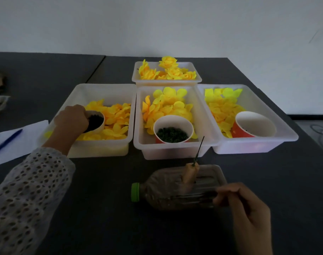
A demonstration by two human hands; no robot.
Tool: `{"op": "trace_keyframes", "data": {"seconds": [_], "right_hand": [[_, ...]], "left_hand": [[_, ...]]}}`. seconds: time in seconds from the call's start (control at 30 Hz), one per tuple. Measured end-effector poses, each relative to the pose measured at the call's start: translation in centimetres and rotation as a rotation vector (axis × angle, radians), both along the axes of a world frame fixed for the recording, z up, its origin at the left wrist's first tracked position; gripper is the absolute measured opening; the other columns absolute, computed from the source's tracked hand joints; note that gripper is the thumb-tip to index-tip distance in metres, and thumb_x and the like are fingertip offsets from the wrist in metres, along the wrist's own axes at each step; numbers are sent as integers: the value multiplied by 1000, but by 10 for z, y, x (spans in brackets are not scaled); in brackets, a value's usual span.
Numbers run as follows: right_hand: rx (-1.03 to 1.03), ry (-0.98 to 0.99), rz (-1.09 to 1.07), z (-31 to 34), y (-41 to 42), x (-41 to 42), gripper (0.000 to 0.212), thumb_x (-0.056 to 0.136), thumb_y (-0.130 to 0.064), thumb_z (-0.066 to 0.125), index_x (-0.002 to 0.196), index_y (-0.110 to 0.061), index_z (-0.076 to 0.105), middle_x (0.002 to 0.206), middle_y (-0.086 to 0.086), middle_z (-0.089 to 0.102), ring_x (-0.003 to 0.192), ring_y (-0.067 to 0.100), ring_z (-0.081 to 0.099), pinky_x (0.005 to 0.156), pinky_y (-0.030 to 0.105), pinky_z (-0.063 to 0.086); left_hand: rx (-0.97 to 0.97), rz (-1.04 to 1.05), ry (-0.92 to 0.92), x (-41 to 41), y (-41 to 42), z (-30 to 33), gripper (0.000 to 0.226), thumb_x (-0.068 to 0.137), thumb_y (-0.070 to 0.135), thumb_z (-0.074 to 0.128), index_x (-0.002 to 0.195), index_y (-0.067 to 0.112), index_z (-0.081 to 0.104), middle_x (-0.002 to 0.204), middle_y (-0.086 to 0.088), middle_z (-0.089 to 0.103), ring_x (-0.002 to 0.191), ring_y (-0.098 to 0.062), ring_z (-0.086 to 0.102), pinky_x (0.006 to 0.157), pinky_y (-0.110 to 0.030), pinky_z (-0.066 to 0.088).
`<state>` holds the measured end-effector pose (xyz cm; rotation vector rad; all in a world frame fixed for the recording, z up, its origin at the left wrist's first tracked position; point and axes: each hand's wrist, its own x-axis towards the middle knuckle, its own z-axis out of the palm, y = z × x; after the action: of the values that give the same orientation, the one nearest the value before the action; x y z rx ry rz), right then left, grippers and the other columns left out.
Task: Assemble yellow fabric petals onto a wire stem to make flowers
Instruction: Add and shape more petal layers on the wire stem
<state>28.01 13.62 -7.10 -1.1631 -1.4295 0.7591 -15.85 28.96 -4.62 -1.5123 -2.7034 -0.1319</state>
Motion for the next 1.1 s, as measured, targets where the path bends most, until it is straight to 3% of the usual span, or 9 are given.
{"op": "trace_keyframes", "data": {"seconds": [0.3,0.43,0.53,0.6,0.67,0.73,0.83,0.9,1.1], "right_hand": [[29,-23,-22,3,3,6,42,89,19,42,78,-13,67,67,1,65,64,15,64,63,16,52],[56,-15,-82,0,9,12,42,86,24,42,77,-9,66,64,0,65,61,13,64,62,12,50],[70,-28,-123,7,20,14,42,85,24,43,77,-10,66,67,-3,66,62,11,64,60,10,50],[70,-20,-132,16,31,15,42,87,19,43,78,-15,65,71,-3,67,66,10,65,61,9,49],[82,-2,-121,27,43,12,41,89,13,43,78,-21,65,75,-2,67,69,12,65,63,11,50],[120,13,-83,39,54,4,39,90,11,43,79,-20,65,73,0,66,69,15,64,64,14,51],[157,-2,-1,52,66,-9,37,91,11,43,79,-16,66,70,1,64,68,16,61,63,16,50],[166,-16,55,56,68,-14,38,91,14,43,80,-14,66,69,2,64,66,17,61,63,18,50],[122,-56,55,42,52,-6,51,88,19,43,76,-25,66,64,0,65,60,13,63,58,18,51]], "left_hand": [[112,-28,13,-4,-7,-2,27,94,38,52,99,14,63,87,-13,55,82,-35,55,72,-43,44],[137,-1,32,7,-6,8,30,95,40,51,109,16,59,101,-15,58,94,-36,58,79,-45,45],[391,-183,-33,34,-4,20,23,98,38,48,105,19,60,100,-8,64,91,-30,61,74,-41,50],[441,-359,-86,57,0,29,17,97,33,50,98,21,62,96,-2,66,85,-23,62,73,-42,54],[281,-425,-136,76,4,34,12,96,29,52,96,23,63,96,-1,65,78,-18,61,74,-39,54],[44,-434,-173,91,8,31,16,95,28,55,108,21,63,107,-5,65,85,-19,62,80,-39,53],[-153,-380,-48,99,13,20,39,95,33,56,131,20,49,126,-7,56,112,-25,56,91,-42,50],[-281,-321,29,100,14,17,34,94,34,57,123,18,52,118,-5,57,108,-24,57,91,-42,50],[-166,-358,-11,99,11,21,18,96,28,54,108,19,64,109,-4,60,98,-22,58,72,-32,42]]}}
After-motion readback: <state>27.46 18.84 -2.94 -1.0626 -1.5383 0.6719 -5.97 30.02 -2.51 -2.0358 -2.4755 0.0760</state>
